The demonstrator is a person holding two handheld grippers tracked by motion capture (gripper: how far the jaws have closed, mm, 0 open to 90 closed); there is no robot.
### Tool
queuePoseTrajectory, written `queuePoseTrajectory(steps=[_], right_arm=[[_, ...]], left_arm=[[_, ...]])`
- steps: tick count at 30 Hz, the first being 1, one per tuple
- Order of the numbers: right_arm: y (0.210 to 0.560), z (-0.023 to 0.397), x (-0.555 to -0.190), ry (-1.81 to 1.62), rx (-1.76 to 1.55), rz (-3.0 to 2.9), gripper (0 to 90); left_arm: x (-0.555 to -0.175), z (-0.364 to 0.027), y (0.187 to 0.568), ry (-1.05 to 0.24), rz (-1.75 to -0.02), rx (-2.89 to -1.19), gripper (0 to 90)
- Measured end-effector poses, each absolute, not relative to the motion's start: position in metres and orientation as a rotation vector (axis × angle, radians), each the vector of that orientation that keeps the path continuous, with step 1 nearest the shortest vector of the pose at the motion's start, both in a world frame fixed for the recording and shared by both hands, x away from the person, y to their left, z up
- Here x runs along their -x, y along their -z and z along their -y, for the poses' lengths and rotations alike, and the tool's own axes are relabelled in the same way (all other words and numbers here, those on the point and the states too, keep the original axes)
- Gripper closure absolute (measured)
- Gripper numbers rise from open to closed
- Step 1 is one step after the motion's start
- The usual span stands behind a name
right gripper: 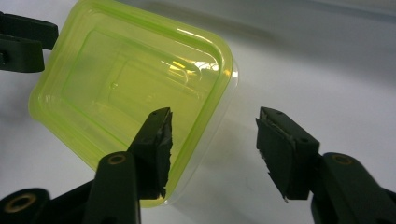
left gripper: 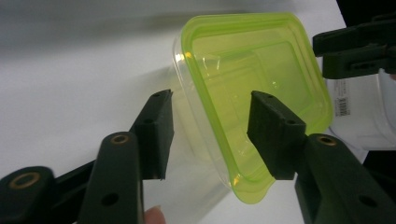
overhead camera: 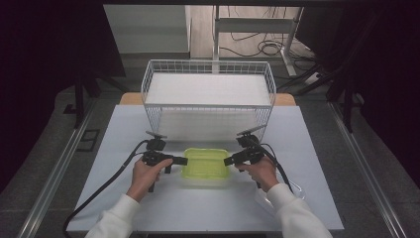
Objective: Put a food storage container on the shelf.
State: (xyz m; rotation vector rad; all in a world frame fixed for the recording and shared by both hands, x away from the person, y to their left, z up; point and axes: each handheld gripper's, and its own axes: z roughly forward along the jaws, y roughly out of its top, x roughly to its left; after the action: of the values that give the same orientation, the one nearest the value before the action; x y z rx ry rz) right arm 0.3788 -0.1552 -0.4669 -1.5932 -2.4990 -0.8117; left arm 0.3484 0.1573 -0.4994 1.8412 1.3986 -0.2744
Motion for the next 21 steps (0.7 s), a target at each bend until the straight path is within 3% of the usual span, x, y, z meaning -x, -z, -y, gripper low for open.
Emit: queuePoseTrajectory(steps=[11,17,21], right_arm=[[0.475,0.154,-0.383,0.781,1.594,2.438,56.5],[0.479,0.153,-0.385,0.781,1.595,2.368,62.8],[0.48,0.156,-0.386,0.774,1.606,2.33,66.1]], left_arm=[[-0.352,-0.154,0.508,0.346,-1.396,-1.833,59.7],[-0.353,-0.151,0.513,0.376,-1.399,-1.829,70.4],[-0.353,-0.15,0.515,0.407,-1.4,-1.806,71.2]])
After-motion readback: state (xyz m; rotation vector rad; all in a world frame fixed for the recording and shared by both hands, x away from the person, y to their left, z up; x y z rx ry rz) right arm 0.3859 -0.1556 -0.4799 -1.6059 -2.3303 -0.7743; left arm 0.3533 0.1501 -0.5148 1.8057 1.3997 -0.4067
